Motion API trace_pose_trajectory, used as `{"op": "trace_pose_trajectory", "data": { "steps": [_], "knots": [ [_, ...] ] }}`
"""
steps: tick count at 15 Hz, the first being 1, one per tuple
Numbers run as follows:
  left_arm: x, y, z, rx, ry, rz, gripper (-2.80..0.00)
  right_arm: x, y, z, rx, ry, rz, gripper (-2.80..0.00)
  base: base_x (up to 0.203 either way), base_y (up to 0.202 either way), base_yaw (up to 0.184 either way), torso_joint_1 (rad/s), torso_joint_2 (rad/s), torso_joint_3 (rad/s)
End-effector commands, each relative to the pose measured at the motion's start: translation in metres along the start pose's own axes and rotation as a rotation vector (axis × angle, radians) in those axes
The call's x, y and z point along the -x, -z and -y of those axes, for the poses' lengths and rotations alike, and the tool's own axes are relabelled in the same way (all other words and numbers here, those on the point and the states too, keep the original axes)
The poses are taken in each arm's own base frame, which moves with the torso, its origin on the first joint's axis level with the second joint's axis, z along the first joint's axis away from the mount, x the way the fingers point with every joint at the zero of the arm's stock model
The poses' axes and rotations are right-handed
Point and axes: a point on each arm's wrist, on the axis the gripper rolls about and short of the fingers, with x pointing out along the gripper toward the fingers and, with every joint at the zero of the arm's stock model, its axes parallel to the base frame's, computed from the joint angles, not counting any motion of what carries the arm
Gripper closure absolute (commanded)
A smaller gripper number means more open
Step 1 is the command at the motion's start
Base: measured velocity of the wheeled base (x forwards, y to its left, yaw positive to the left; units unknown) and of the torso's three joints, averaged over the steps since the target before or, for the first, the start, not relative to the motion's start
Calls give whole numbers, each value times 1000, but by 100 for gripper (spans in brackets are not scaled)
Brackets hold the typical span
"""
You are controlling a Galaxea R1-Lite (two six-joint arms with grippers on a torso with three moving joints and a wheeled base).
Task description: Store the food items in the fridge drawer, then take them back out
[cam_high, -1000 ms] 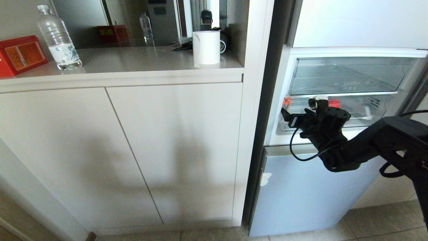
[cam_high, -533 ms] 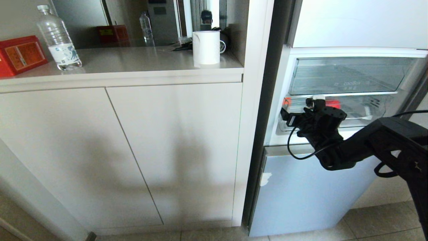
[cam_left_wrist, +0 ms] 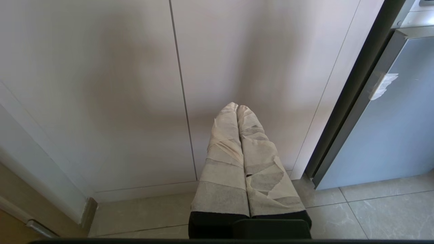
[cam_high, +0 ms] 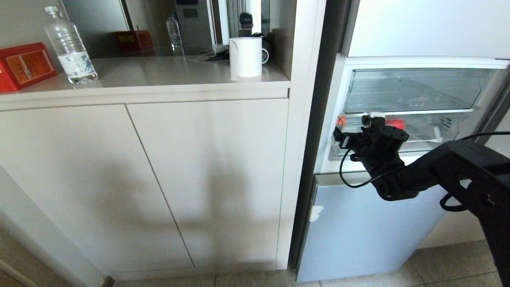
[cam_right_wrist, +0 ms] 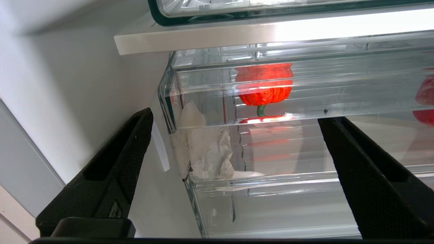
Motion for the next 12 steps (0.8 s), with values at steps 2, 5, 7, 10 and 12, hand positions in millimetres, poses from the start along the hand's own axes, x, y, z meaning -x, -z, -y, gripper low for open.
{"op": "trace_pose_trajectory", "data": {
  "steps": [2,5,7,10,12],
  "knots": [
    [0,0,0,0,-1,-2,0,1,4,-12,-5,-25,-10,-280,0,0,0,0,0,0],
    [0,0,0,0,0,-2,0,2,5,-23,-8,-28,-16,-280,0,0,0,0,0,0],
    [0,0,0,0,-1,-2,0,3,5,-27,-9,-28,-16,-280,0,0,0,0,0,0],
    [0,0,0,0,0,-2,0,3,7,-27,-8,-14,-22,0,0,0,0,0,0,0],
    [0,0,0,0,0,-2,0,4,6,-27,-9,-12,-22,0,0,0,0,0,0,0]
  ]
}}
